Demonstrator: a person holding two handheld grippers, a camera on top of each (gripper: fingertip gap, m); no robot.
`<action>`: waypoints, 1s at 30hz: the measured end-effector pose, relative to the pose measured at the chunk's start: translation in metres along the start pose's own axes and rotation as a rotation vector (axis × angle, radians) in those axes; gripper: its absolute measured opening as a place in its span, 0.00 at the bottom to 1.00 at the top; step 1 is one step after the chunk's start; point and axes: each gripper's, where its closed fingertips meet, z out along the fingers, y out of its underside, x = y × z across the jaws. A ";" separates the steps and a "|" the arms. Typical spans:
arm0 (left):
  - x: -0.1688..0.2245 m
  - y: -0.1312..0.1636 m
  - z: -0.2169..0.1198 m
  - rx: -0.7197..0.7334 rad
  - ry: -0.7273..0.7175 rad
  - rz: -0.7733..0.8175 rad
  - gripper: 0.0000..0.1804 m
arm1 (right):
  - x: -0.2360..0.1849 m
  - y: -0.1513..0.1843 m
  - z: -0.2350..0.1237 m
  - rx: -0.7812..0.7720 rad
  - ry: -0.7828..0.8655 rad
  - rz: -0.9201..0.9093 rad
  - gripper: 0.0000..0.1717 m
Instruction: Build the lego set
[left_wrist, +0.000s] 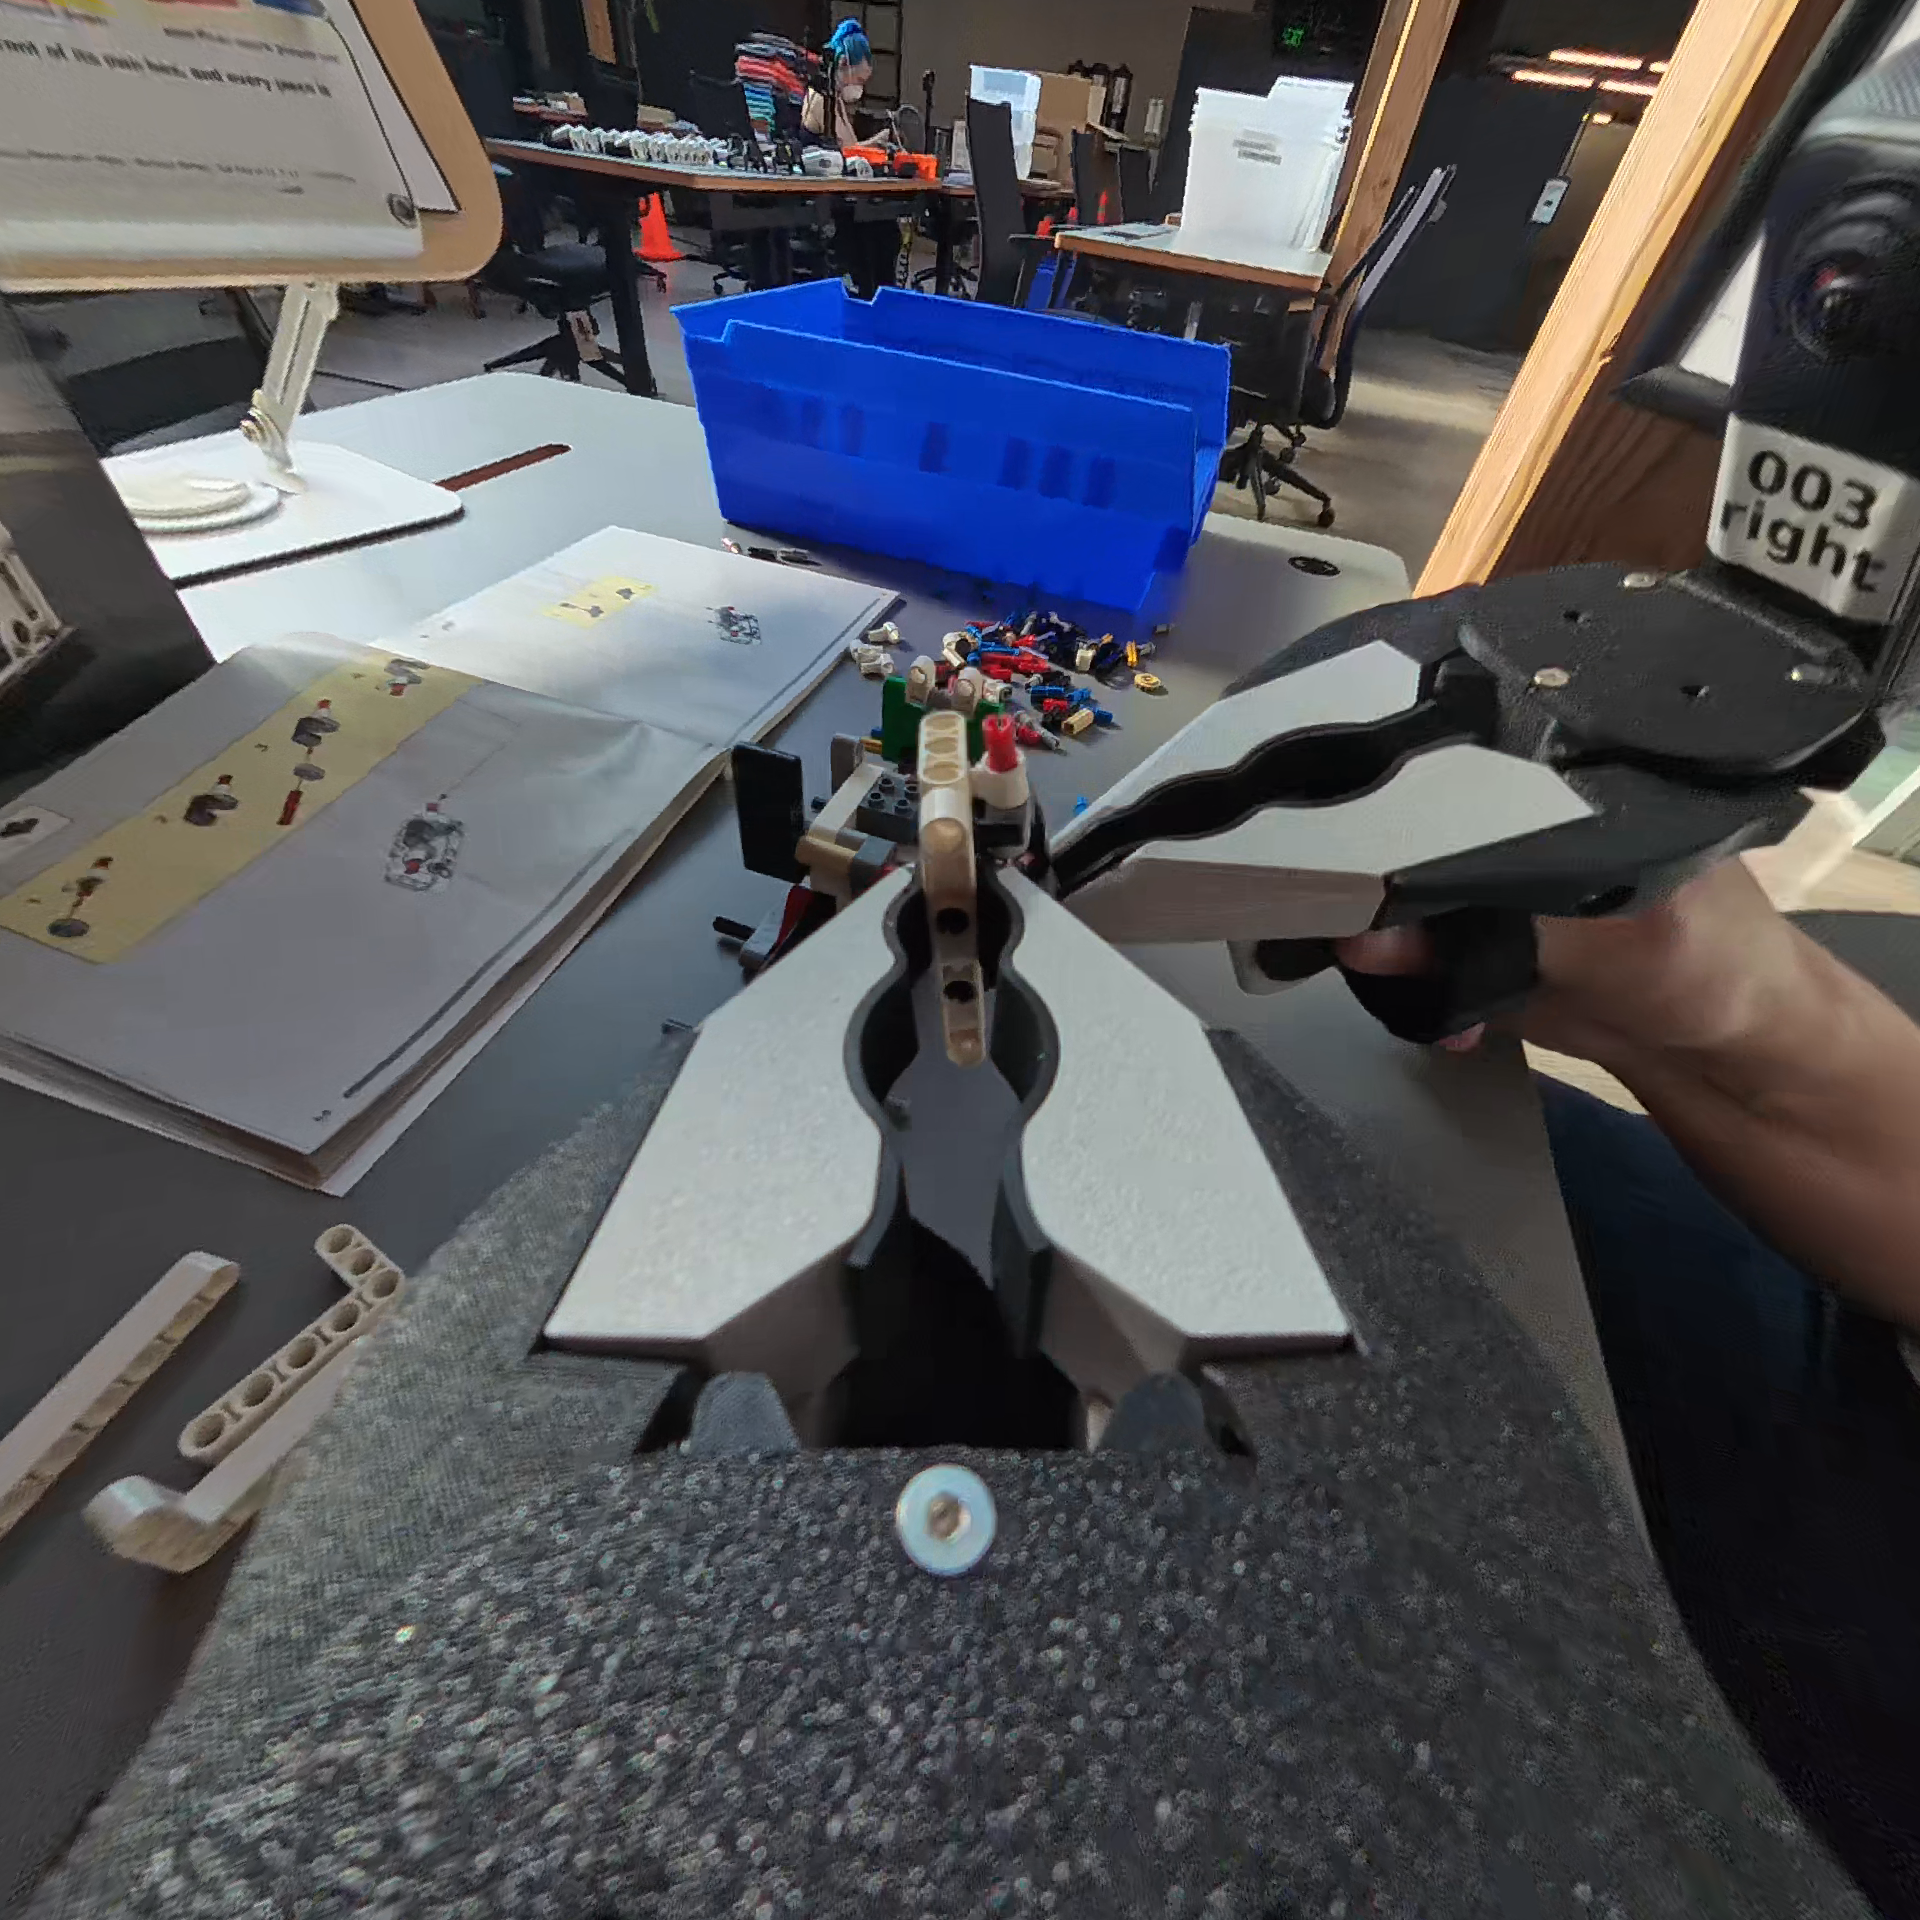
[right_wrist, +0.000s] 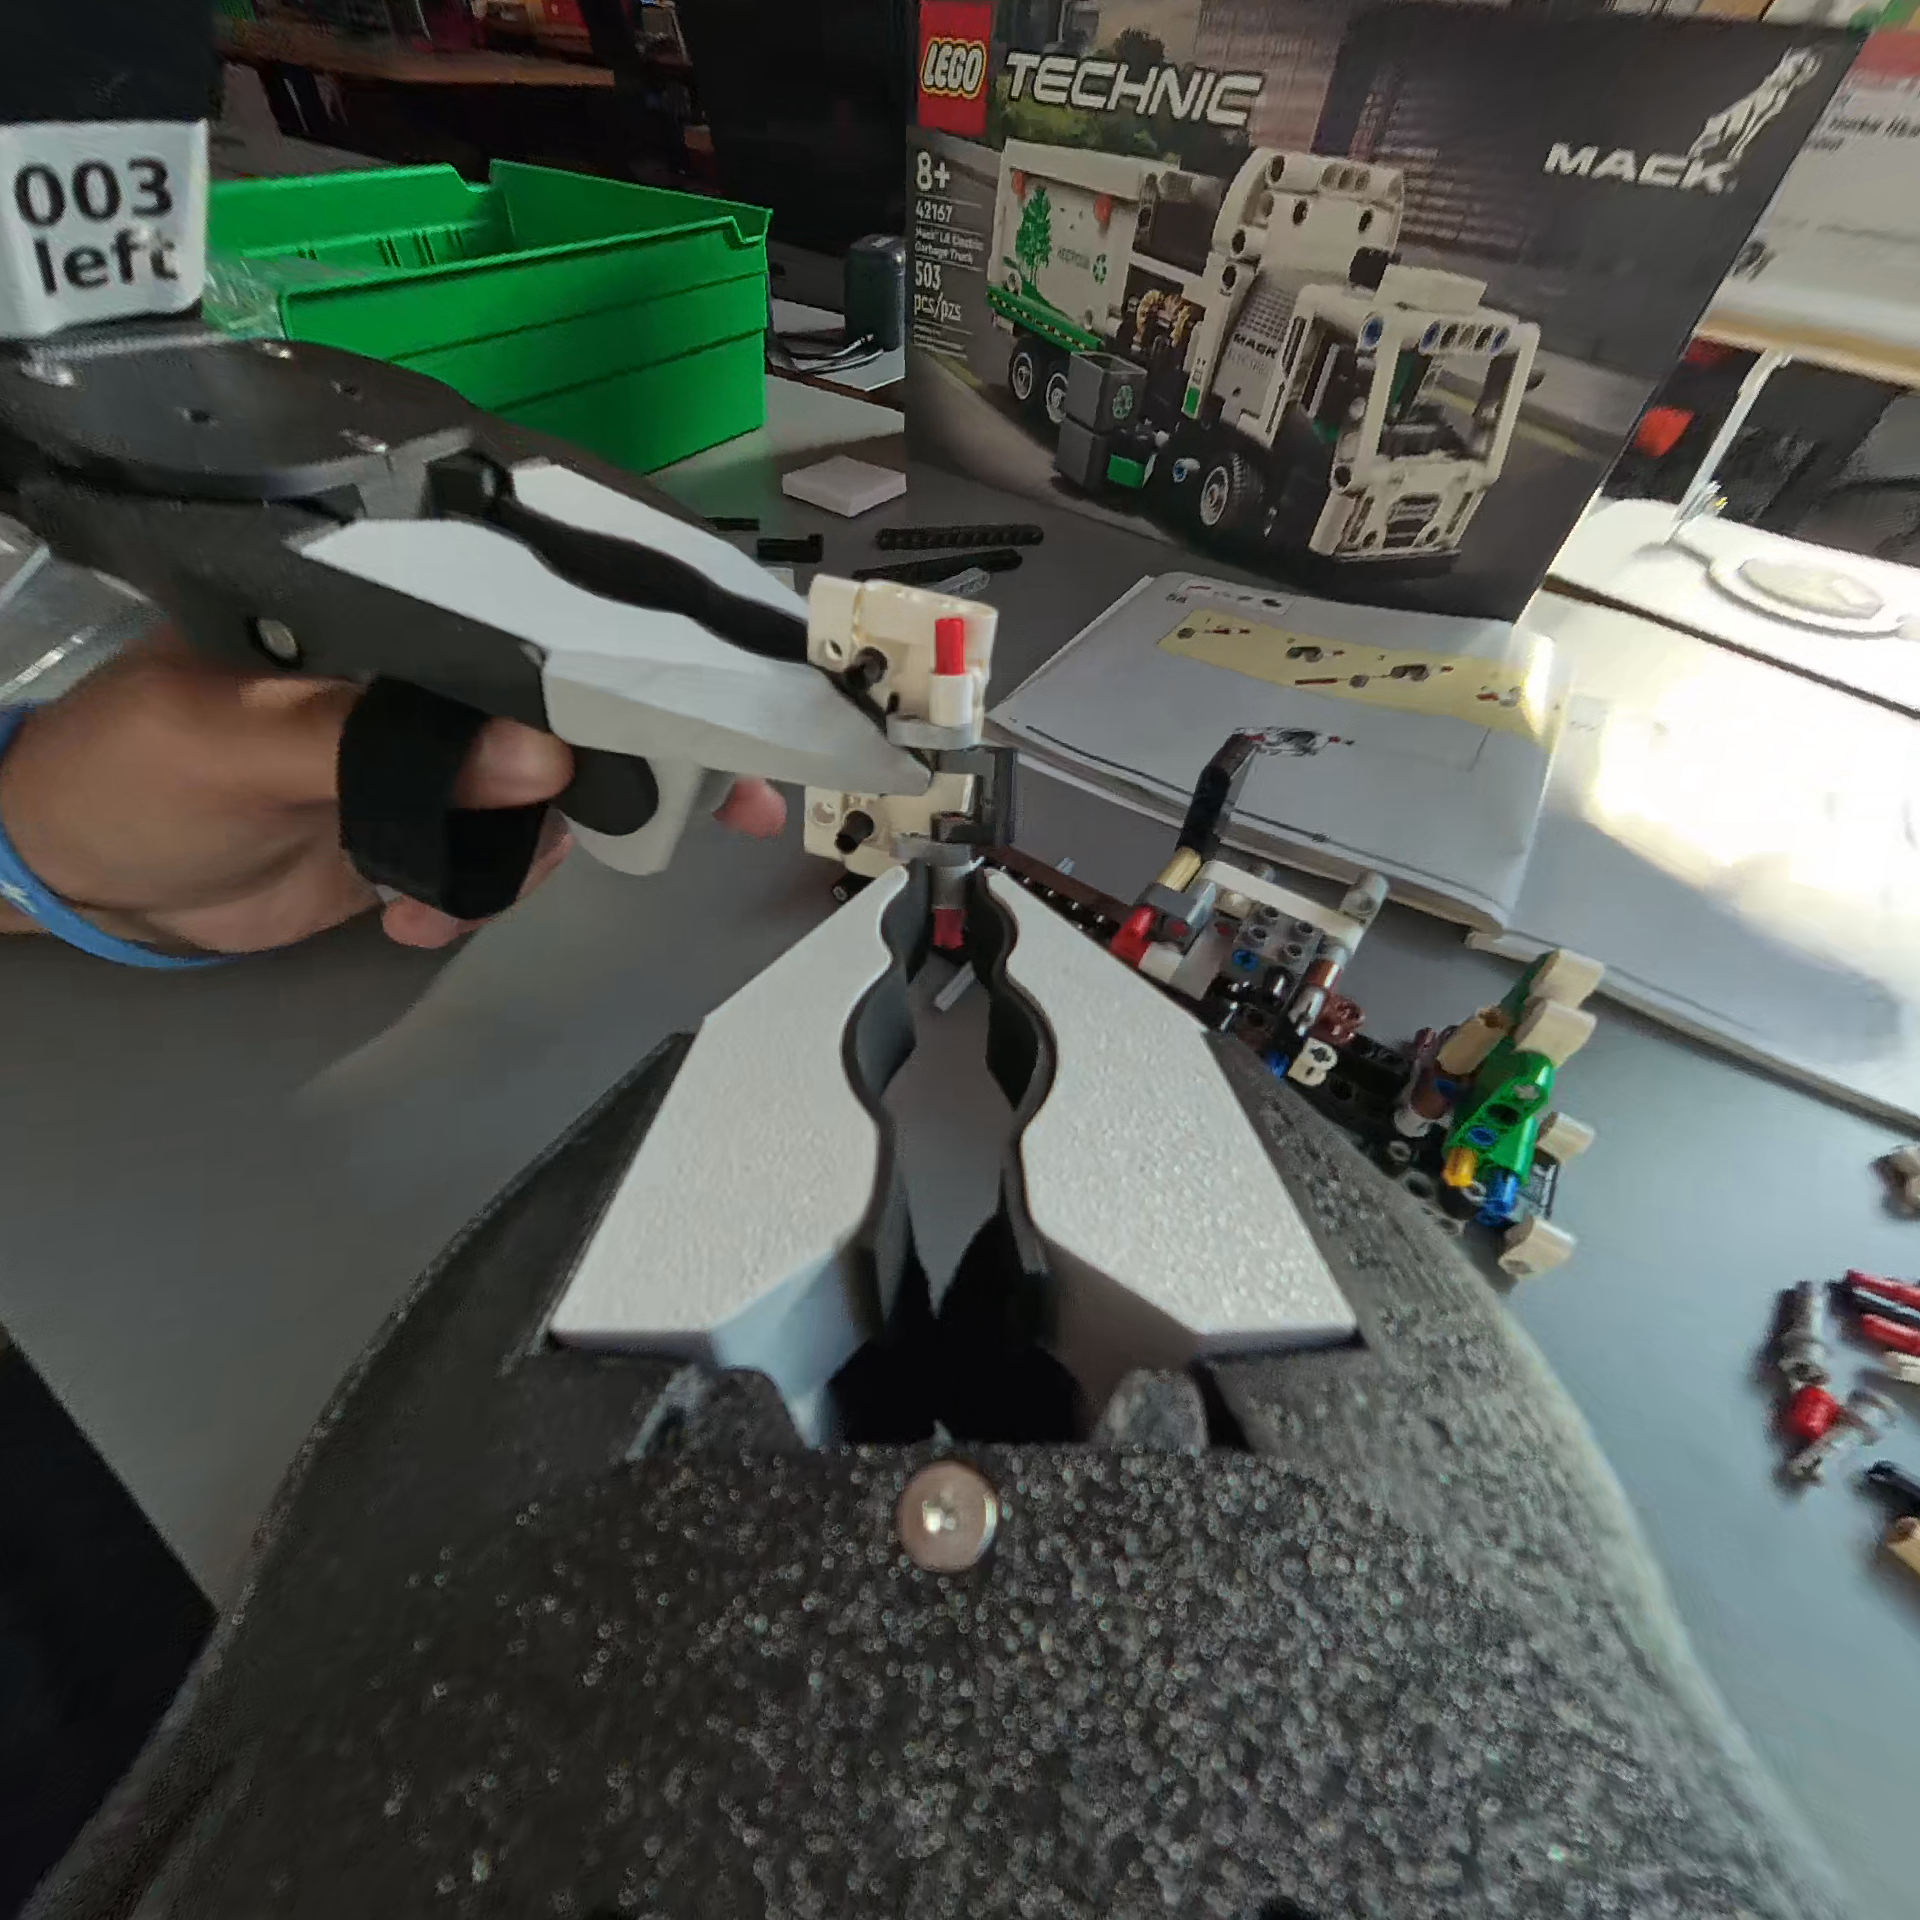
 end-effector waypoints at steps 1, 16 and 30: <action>0.000 0.000 0.000 -0.003 -0.025 0.055 0.03 | -0.001 0.001 0.000 -0.005 -0.025 0.044 0.03; -0.001 0.003 0.002 -0.008 0.102 -0.280 0.03 | -0.006 0.000 0.001 0.015 -0.154 0.256 0.03; -0.004 0.007 0.002 -0.005 0.217 -0.566 0.03 | -0.002 -0.005 0.005 0.040 -0.033 0.137 0.03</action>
